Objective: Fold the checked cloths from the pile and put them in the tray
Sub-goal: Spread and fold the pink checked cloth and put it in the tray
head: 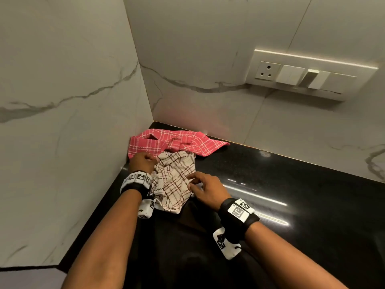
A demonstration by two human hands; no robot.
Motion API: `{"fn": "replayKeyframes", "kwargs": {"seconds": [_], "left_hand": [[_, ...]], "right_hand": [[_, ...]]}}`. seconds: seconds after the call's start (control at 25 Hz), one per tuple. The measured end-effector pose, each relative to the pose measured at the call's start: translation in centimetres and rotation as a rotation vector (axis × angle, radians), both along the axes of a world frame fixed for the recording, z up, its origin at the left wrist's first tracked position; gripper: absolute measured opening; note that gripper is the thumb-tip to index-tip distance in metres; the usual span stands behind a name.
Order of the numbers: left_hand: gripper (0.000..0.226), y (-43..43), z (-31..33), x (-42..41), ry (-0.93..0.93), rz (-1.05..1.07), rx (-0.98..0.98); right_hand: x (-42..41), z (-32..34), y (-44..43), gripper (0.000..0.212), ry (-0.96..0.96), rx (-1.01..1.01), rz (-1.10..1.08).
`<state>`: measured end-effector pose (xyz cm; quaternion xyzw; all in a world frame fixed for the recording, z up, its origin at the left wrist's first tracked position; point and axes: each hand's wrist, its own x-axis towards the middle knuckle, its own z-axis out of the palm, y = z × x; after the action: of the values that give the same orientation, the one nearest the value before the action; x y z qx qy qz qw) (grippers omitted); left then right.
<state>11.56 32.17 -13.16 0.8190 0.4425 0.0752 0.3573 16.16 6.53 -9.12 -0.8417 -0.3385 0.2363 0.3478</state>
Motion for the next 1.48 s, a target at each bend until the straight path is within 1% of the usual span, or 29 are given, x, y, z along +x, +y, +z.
{"fn": "replayKeyframes", "kwargs": {"seconds": [0.08, 0.12, 0.16, 0.28, 0.32, 0.36, 0.4, 0.44, 0.48, 0.52, 0.6, 0.64, 0.68, 0.72, 0.8, 0.84, 0.88, 0.96, 1.0, 1.04, 1.12, 1.2, 1.24, 1.28, 1.32, 1.36, 1.4, 1.48], "left_hand": [[0.019, 0.8, 0.0, -0.3, -0.093, 0.042, -0.033], [0.020, 1.1, 0.1, -0.3, -0.075, 0.027, 0.016], [0.022, 1.3, 0.0, 0.1, -0.025, -0.015, 0.110], [0.056, 2.3, 0.5, 2.4, 0.200, -0.220, 0.469], [0.055, 2.7, 1.0, 3.2, 0.256, -0.294, 0.553], [0.045, 3.1, 1.6, 3.9, 0.289, -0.363, 0.595], [0.034, 3.5, 2.4, 4.4, 0.294, -0.395, 0.593], [0.026, 3.6, 3.5, 4.6, 0.261, -0.389, 0.573], [0.023, 3.4, 4.5, 4.6, 0.221, -0.384, 0.576], [0.022, 2.7, 5.4, 4.2, 0.159, -0.407, 0.628], [0.022, 0.0, 7.2, 3.1, -0.060, -0.573, 0.812], [0.022, -1.7, 8.3, 2.6, -0.183, -0.694, 0.831], [0.023, -3.4, 9.4, 2.4, -0.305, -0.799, 0.803], [0.024, -5.0, 10.9, 2.4, -0.403, -0.850, 0.732], [0.023, -7.8, 13.9, 2.7, -0.541, -0.783, 0.505], [0.021, -9.0, 15.3, 2.9, -0.607, -0.736, 0.409], [0.020, -10.2, 16.5, 3.1, -0.670, -0.707, 0.348], [0.019, -12.7, 18.8, 3.7, -0.772, -0.694, 0.288], [0.019, -14.2, 20.0, 4.1, -0.820, -0.690, 0.260], [0.019, -15.7, 21.3, 4.5, -0.871, -0.689, 0.218], [0.016, -18.6, 23.5, 5.6, -0.938, -0.698, 0.110], [0.016, -21.0, 25.1, 6.6, -0.953, -0.711, -0.016], [0.017, -21.7, 25.4, 7.1, -0.962, -0.708, -0.101], [0.017, -22.3, 25.4, 7.6, -0.971, -0.690, -0.178], [0.017, -22.5, 24.9, 8.0, -0.973, -0.664, -0.220], [0.016, -22.8, 23.9, 8.4, -0.953, -0.649, -0.225], [0.015, -23.2, 22.7, 8.7, -0.902, -0.646, -0.190], [0.019, -24.1, 19.5, 9.4, -0.694, -0.628, -0.035]], "right_hand": [[0.1, -0.2, 0.0, 0.026, 0.023, 0.007, -0.014], [0.0, -0.3, 0.0, 0.026, 0.034, 0.013, -0.024], [-0.1, -0.4, 0.1, 0.025, 0.046, 0.020, -0.038], [-0.7, -0.7, 0.7, 0.026, 0.044, 0.018, -0.033], [-0.6, -0.8, 0.9, 0.026, 0.041, 0.023, -0.031], [-0.4, -0.7, 1.2, 0.026, 0.042, 0.033, -0.041], [0.0, -0.5, 1.4, 0.025, 0.042, 0.047, -0.062], [0.5, -0.1, 1.7, 0.025, 0.035, 0.061, -0.087], [0.9, 0.2, 1.8, 0.027, 0.025, 0.079, -0.115], [1.3, 0.6, 1.9, 0.030, 0.016, 0.106, -0.147], [1.4, 1.8, 1.8, 0.046, -0.004, 0.192, -0.210], [1.4, 2.7, 2.1, 0.056, -0.026, 0.238, -0.225], [1.5, 3.7, 2.3, 0.057, -0.050, 0.296, -0.242], [1.7, 4.9, 2.4, 0.047, -0.065, 0.370, -0.256], [2.3, 7.7, 2.0, 0.013, -0.084, 0.503, -0.314], [2.8, 9.3, 1.3, 0.010, -0.088, 0.549, -0.372], [3.3, 10.7, 0.2, 0.011, -0.100, 0.590, -0.442], [4.5, 13.5, -2.7, 0.009, -0.197, 0.624, -0.543], [4.8, 14.6, -4.3, 0.009, -0.244, 0.613, -0.549], [4.9, 15.7, -6.0, 0.011, -0.237, 0.623, -0.528], [4.5, 17.4, -9.0, 0.016, -0.098, 0.766, -0.446], [4.0, 18.6, -12.0, 0.013, 0.022, 0.909, -0.383], [3.9, 18.9, -13.8, 0.010, 0.069, 0.908, -0.339], [3.9, 18.8, -15.8, 0.014, 0.106, 0.837, -0.286], [4.0, 18.3, -17.7, 0.023, 0.132, 0.688, -0.238], [4.2, 17.4, -19.8, 0.032, 0.140, 0.482, -0.205], [4.5, 16.2, -21.9, 0.035, 0.125, 0.248, -0.193], [5.5, 13.8, -26.1, 0.029, 0.032, -0.179, -0.219]]}}
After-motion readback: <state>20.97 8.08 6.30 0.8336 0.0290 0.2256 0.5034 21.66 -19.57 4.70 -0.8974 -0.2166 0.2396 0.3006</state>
